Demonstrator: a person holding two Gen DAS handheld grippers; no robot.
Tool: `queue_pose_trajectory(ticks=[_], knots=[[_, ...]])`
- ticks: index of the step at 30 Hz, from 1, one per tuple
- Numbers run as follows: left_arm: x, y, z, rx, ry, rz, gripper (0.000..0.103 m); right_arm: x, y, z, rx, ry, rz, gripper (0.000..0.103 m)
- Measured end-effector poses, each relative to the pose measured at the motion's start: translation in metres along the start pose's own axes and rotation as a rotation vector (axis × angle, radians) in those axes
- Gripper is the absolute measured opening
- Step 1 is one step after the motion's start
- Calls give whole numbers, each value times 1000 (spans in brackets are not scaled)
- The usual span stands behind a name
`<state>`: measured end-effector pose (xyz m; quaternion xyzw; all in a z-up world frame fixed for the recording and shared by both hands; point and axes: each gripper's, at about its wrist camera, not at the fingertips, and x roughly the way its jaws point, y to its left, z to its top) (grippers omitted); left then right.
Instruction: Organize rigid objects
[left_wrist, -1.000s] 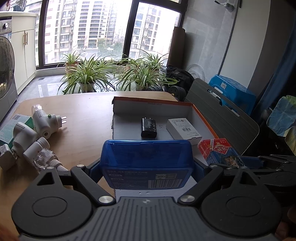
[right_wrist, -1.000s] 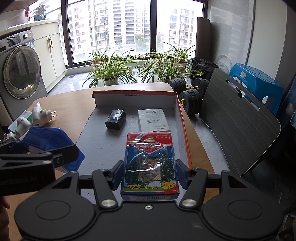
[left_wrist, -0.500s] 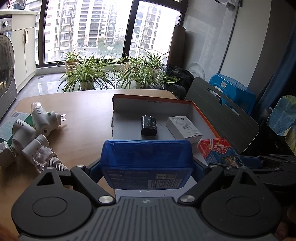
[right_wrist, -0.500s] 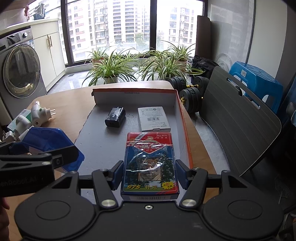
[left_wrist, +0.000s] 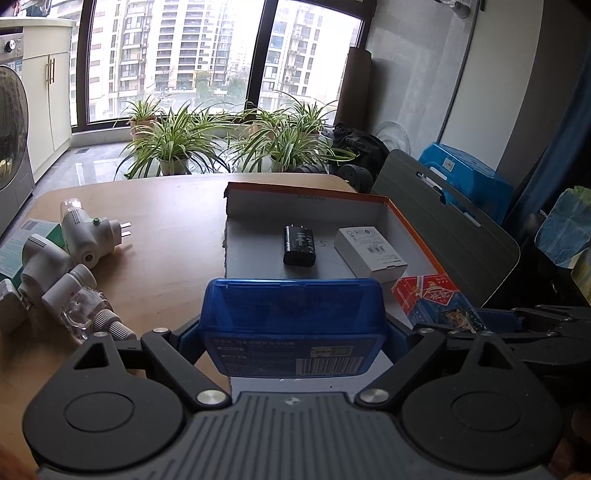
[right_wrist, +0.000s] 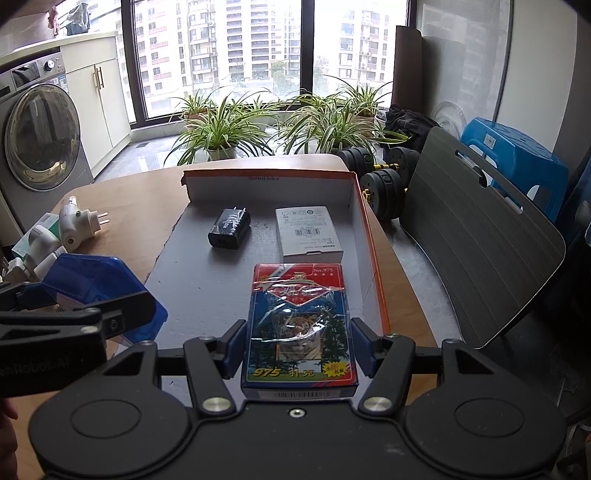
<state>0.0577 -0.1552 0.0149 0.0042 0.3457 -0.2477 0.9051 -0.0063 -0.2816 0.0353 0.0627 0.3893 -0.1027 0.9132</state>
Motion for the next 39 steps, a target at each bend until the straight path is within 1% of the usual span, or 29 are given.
queue_pose_trajectory(ticks=[25, 39], knots=[[14, 4, 4, 21, 14, 6, 94, 18, -2, 11, -10, 30, 5, 71], [28, 2, 11, 58, 27, -2, 94, 34, -13, 24, 15, 48, 2, 71]])
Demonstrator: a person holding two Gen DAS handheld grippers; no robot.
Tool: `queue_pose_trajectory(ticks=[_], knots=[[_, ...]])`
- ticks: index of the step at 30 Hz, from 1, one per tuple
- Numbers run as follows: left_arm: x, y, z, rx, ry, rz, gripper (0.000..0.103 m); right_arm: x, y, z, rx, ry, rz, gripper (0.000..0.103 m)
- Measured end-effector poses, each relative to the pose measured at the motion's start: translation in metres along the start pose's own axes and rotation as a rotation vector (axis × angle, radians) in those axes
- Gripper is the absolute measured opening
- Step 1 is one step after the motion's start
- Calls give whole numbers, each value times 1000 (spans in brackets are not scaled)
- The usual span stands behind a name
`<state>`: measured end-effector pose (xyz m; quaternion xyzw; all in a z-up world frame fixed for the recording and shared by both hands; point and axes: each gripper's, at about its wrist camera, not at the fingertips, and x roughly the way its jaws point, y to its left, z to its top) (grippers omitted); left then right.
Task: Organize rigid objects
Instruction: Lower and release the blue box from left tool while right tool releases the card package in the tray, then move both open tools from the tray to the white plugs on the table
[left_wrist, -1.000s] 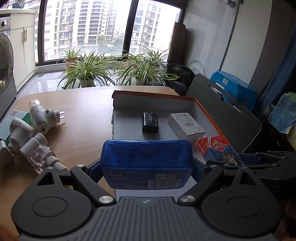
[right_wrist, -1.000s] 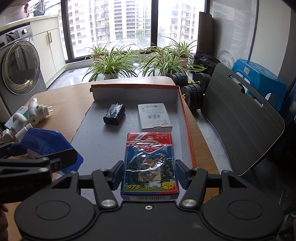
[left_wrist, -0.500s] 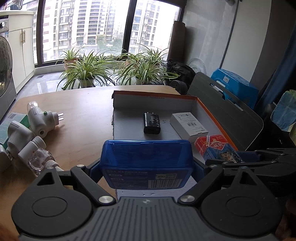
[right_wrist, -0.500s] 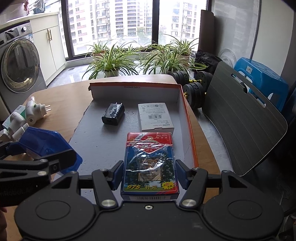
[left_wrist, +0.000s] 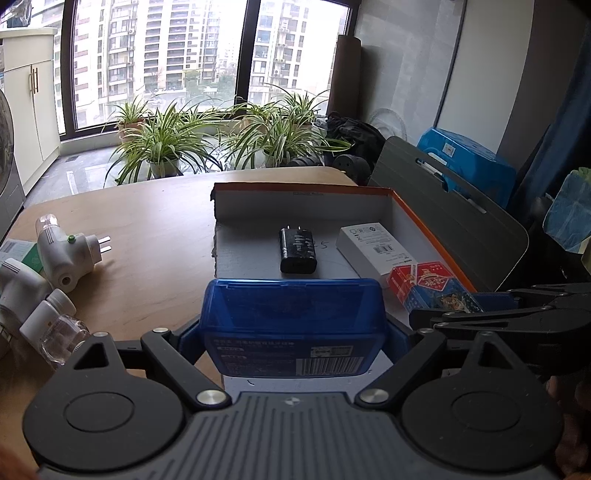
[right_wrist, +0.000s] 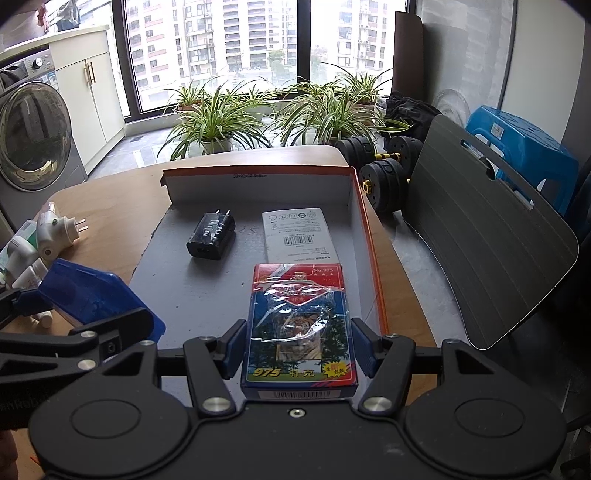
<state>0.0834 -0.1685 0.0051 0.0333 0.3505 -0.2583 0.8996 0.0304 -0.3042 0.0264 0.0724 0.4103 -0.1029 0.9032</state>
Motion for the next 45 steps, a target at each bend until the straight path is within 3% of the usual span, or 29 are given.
queue_pose_trajectory(ticks=[13, 24, 29, 36, 45], knots=[[17, -4, 7, 17, 18, 0, 94, 14, -7, 9, 17, 2, -7, 72], [29, -10, 15, 31, 41, -31, 94, -6, -26, 18, 87, -97, -46, 77], [27, -16, 15, 37, 42, -54, 102, -18, -29, 17, 87, -122, -58, 78], [2, -11, 18, 19, 2, -9, 103, -37, -20, 16, 97, -158, -39, 81], [-37, 22, 10, -64, -26, 103, 103, -47, 25, 6, 15, -132, 43, 84]])
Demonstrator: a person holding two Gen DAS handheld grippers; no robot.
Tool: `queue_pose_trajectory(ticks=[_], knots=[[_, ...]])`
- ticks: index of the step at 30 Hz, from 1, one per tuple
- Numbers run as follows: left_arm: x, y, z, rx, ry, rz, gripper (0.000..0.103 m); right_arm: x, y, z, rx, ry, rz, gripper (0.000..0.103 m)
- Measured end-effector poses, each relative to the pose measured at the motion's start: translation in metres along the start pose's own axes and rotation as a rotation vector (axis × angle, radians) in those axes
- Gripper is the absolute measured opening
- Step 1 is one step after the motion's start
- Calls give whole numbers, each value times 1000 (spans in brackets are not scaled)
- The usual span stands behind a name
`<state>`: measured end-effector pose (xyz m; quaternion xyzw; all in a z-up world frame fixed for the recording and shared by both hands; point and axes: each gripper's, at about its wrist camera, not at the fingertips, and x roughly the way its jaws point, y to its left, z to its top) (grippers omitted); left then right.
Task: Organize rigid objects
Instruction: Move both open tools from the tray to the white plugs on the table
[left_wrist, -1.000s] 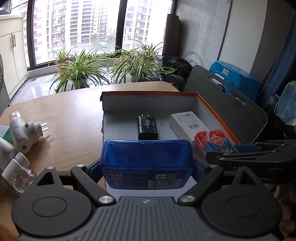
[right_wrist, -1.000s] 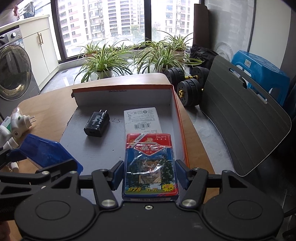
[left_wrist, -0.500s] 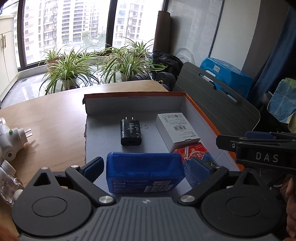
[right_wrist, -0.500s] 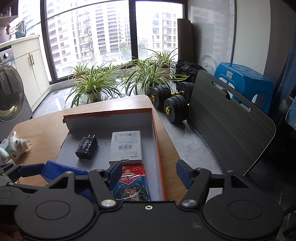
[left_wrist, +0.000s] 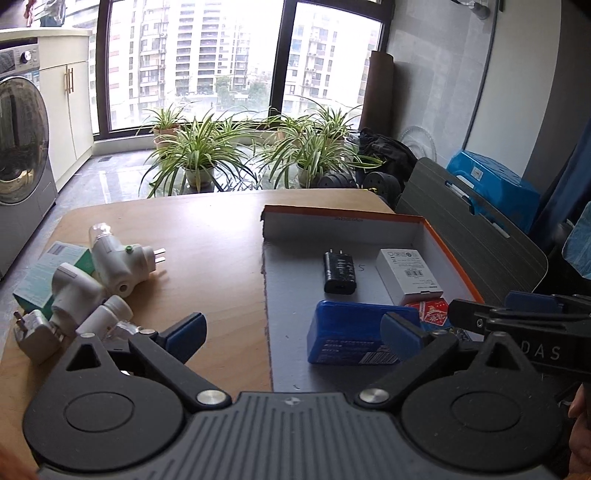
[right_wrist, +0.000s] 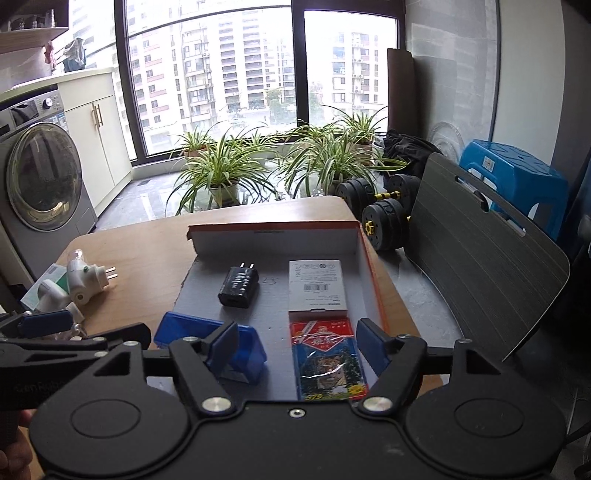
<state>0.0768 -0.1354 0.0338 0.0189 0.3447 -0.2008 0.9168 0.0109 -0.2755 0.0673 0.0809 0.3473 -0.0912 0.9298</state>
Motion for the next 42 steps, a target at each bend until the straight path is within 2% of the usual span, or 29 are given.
queue_pose_trajectory(ticks=[12, 22, 37, 42], knots=[[-38, 58, -11, -95, -31, 104, 103, 0, 69, -8, -111, 34, 119, 85], [-57, 94, -20, -144, -45, 169, 103, 4, 115, -11, -174, 58, 177, 85], [-59, 130, -30, -187, -46, 193, 103, 18, 150, -17, -231, 95, 215, 85], [-50, 143, -36, -167, -28, 229, 103, 23, 154, -21, -245, 107, 228, 85]])
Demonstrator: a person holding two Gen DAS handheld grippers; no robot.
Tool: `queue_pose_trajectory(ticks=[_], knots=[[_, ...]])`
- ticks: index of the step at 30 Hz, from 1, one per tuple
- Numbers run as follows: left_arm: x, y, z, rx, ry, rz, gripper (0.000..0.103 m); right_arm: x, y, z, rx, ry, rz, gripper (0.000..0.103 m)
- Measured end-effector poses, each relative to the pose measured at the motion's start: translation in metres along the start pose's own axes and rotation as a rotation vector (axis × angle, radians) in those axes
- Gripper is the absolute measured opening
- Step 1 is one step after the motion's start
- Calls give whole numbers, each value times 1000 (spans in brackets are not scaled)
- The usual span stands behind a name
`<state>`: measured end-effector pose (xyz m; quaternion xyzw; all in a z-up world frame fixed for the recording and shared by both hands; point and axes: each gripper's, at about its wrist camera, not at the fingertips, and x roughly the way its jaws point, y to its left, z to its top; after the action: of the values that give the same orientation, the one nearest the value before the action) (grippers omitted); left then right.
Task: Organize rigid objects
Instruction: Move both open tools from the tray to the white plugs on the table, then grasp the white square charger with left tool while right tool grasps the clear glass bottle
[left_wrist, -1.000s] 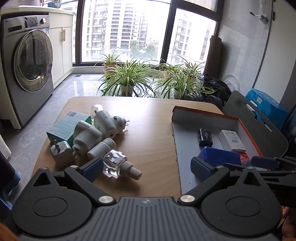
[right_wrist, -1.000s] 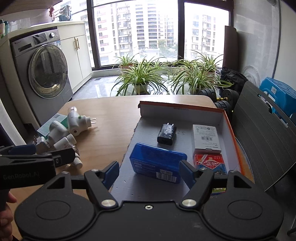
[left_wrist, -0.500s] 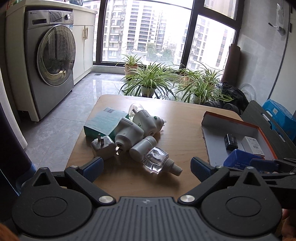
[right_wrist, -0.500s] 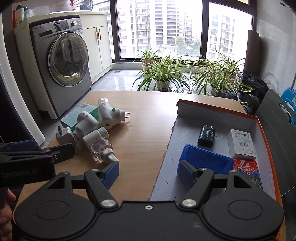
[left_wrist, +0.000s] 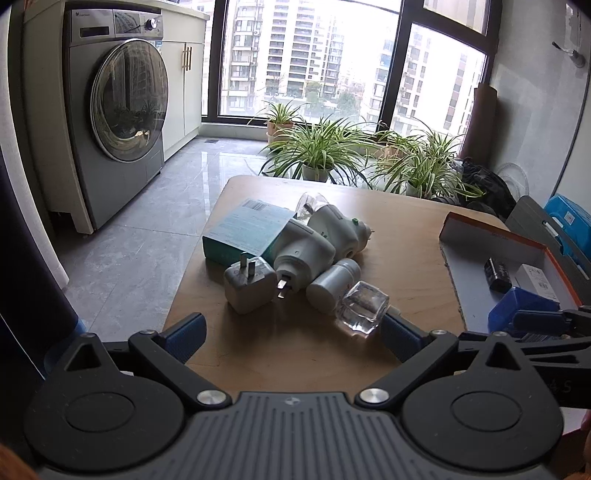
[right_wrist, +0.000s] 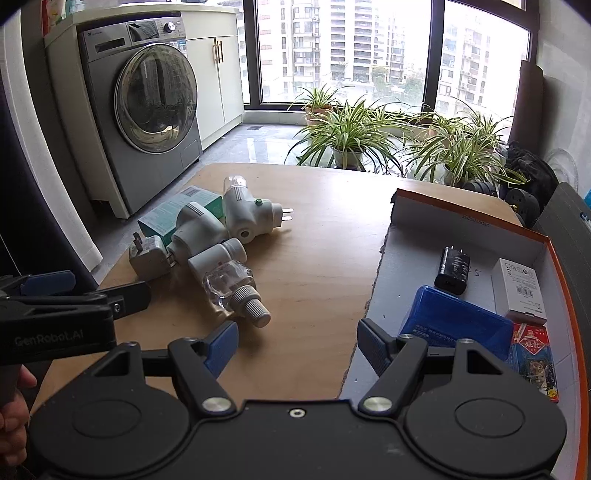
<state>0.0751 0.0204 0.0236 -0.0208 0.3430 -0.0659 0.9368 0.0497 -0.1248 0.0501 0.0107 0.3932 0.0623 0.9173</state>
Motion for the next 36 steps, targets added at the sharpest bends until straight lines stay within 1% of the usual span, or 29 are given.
queue_pose_trajectory(ticks=[3, 6, 10, 16, 18, 21, 24, 25, 26, 27, 28, 32, 34, 36], knots=[[12, 14, -1, 8, 2, 35, 103, 5, -2, -2, 8, 11, -1, 85], [26, 26, 1, 20, 1, 51, 103, 11, -3, -4, 16, 20, 1, 85], [43, 36, 4, 71, -13, 31, 103, 19, -3, -4, 14, 30, 8, 85], [62, 39, 8, 210, -67, -8, 102, 31, -1, -4, 13, 44, 19, 85], [71, 41, 8, 245, -71, -39, 97, 35, 1, -4, 7, 47, 26, 85], [77, 43, 6, 248, -61, -106, 86, 41, 5, -4, -10, 51, 42, 85], [79, 37, 2, 267, -37, -142, 62, 48, 10, -2, -32, 53, 68, 85], [79, 36, 1, 268, -30, -146, 51, 51, 11, -1, -40, 54, 75, 85], [79, 35, 0, 264, -38, -157, 44, 54, 13, 1, -48, 55, 79, 85], [79, 35, 0, 255, -37, -166, 40, 57, 15, 2, -53, 54, 81, 85], [78, 35, 0, 247, -35, -167, 37, 59, 16, 4, -58, 51, 86, 85], [73, 34, -2, 211, -24, -174, 36, 72, 23, 14, -101, 43, 122, 85], [72, 35, -1, 194, -17, -179, 35, 81, 26, 19, -122, 53, 144, 85], [72, 32, 0, 191, -14, -161, 35, 89, 29, 25, -137, 60, 169, 85]])
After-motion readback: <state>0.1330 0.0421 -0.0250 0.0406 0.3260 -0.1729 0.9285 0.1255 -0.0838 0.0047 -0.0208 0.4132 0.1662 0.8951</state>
